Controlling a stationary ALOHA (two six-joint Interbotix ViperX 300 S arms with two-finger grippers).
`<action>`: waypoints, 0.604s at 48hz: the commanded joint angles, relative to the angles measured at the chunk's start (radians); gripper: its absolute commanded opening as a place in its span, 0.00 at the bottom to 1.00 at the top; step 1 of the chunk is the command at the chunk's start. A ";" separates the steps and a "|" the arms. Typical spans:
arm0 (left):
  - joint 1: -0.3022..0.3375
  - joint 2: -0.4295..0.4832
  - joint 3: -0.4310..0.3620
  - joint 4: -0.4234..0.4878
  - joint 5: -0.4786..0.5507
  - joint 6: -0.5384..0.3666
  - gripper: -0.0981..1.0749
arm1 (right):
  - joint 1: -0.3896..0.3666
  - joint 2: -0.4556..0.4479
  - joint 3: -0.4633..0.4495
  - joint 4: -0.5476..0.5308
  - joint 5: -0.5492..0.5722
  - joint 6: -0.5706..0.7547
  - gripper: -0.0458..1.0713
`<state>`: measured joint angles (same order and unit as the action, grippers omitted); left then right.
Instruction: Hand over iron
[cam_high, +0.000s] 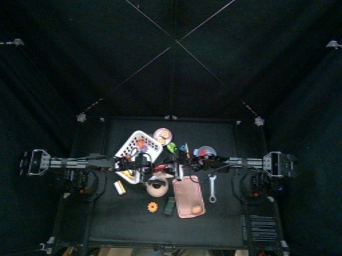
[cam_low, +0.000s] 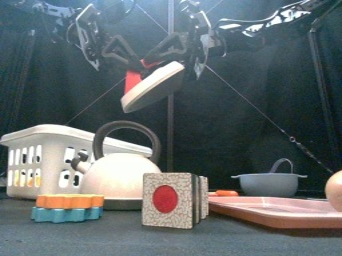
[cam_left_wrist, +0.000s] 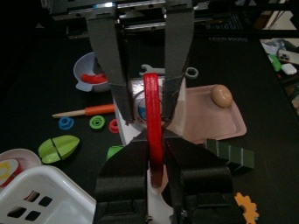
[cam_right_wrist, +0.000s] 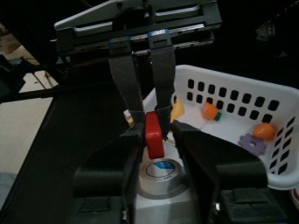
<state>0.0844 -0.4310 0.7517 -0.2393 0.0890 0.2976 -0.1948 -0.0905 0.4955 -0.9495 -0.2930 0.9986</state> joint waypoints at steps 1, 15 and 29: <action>0.000 -0.005 -0.032 0.006 -0.014 0.002 0.46 | -0.002 -0.014 -0.025 0.003 -0.006 0.000 0.60; 0.000 -0.005 -0.028 0.008 -0.017 -0.002 0.48 | 0.000 -0.020 -0.018 0.002 -0.006 0.000 0.41; 0.000 -0.005 -0.021 0.002 -0.060 -0.002 0.82 | -0.002 -0.037 0.003 0.003 -0.006 0.000 0.39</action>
<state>0.0859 -0.4310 0.7501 -0.2378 0.0522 0.2961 -0.1933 -0.0905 0.5047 -0.9495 -0.2945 0.9971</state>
